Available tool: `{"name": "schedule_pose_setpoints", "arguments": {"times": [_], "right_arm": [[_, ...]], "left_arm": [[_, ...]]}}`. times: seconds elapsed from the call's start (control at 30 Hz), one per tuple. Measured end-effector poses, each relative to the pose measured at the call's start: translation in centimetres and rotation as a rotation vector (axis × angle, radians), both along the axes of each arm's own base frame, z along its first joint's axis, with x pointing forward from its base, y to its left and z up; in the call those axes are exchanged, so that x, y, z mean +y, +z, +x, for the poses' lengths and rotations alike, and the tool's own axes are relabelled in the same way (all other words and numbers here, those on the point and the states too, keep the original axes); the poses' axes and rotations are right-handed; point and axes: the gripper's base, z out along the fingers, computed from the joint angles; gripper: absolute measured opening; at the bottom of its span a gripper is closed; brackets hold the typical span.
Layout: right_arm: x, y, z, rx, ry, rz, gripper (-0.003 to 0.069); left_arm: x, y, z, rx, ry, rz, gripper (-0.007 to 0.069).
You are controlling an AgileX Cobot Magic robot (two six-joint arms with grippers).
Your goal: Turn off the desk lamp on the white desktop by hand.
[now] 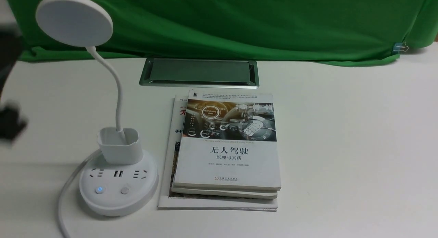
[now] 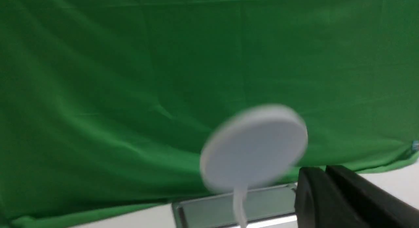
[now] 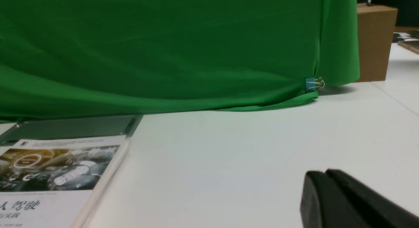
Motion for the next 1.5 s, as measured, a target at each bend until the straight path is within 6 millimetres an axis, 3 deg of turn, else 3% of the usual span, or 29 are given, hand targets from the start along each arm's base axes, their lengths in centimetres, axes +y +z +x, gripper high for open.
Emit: {"name": "schedule_pose_setpoints", "arguments": {"times": [0.03, 0.27, 0.47, 1.5], "right_arm": [[0.0, 0.0, 0.0, 0.000, 0.000, 0.000, 0.0036], [0.0, 0.0, 0.0, 0.000, 0.000, 0.000, 0.0036], [0.0, 0.0, 0.0, 0.000, 0.000, 0.000, 0.0036], [0.0, 0.0, 0.0, 0.000, 0.000, 0.000, 0.0036]], "left_arm": [[0.5, -3.0, -1.5, 0.012, 0.014, 0.013, 0.0008], [1.7, -12.4, -5.1, 0.024, 0.078, 0.037, 0.0008], [2.0, -15.2, -5.9, 0.201, 0.105, 0.002, 0.0008], [2.0, -15.3, -6.0, 0.218, 0.110, -0.010, 0.0019]]}}
